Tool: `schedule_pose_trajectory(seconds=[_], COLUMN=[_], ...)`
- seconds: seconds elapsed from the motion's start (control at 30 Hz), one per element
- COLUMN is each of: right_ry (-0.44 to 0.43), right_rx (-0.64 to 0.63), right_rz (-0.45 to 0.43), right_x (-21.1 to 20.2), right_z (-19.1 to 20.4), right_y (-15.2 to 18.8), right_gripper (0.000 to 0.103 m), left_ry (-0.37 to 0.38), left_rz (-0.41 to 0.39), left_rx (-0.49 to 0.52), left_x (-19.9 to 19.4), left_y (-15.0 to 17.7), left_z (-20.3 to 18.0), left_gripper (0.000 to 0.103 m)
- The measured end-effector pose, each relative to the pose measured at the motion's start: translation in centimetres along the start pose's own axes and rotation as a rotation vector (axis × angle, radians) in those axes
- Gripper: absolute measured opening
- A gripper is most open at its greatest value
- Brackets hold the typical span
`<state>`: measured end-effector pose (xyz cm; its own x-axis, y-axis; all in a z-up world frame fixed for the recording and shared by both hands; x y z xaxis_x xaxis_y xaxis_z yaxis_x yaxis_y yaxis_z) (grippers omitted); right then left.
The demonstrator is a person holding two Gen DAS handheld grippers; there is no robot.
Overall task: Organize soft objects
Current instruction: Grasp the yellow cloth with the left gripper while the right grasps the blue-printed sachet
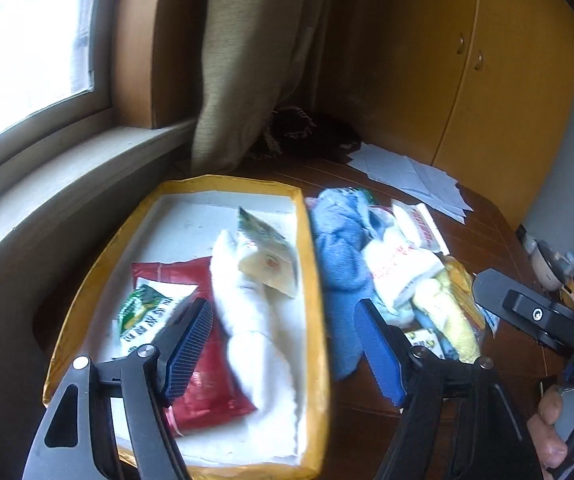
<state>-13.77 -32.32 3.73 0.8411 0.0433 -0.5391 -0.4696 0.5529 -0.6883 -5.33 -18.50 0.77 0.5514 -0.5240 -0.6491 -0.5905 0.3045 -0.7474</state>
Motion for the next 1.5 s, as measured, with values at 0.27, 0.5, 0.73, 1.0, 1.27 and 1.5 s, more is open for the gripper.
schedule_pose_trajectory(seconds=[0.27, 0.5, 0.73, 1.0, 1.27, 1.5], right_ry=[0.143, 0.19, 0.174, 0.17, 0.245, 0.38], right_rx=[0.063, 0.084, 0.164, 0.245, 0.35, 0.448], right_rz=[-0.052, -0.066, -0.047, -0.026, -0.031, 0.043], right_x=[-4.7, -7.2, -7.1, -6.0, -5.0, -2.4], right_z=[-6.9, -9.8, -12.3, -13.7, -15.9, -18.9], right_y=[2.6, 3.1, 3.1, 2.4, -0.3, -1.5], right_gripper=[0.076, 0.076, 0.076, 0.076, 0.076, 0.076], left_ry=[-0.048, -0.036, -0.039, 0.1, 0.224, 0.188], left_rz=[0.036, 0.09, 0.123, 0.148, 0.191, 0.212], left_rx=[0.163, 0.241, 0.281, 0.156, 0.084, 0.127], left_x=[1.7, 3.5, 4.9, 4.4, 4.9, 7.8], left_y=[0.7, 1.4, 1.9, 0.9, -0.3, -0.6], left_z=[-8.0, -12.9, -14.8, -12.8, -12.5, -14.3], left_gripper=[0.077, 0.077, 0.077, 0.077, 0.077, 0.059])
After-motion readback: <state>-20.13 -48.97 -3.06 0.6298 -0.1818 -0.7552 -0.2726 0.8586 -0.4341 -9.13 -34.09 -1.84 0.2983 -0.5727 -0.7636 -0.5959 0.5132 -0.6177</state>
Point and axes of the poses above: each gripper's, at about its wrist camera, not at the fingertips, and x roughly the way its jaws point, z to its left, y to its underside, the point moved 2 cm from there along x, roughly the way its jaws point, and after that the axes turned 1 degree about -z, right-handed, at the moved point
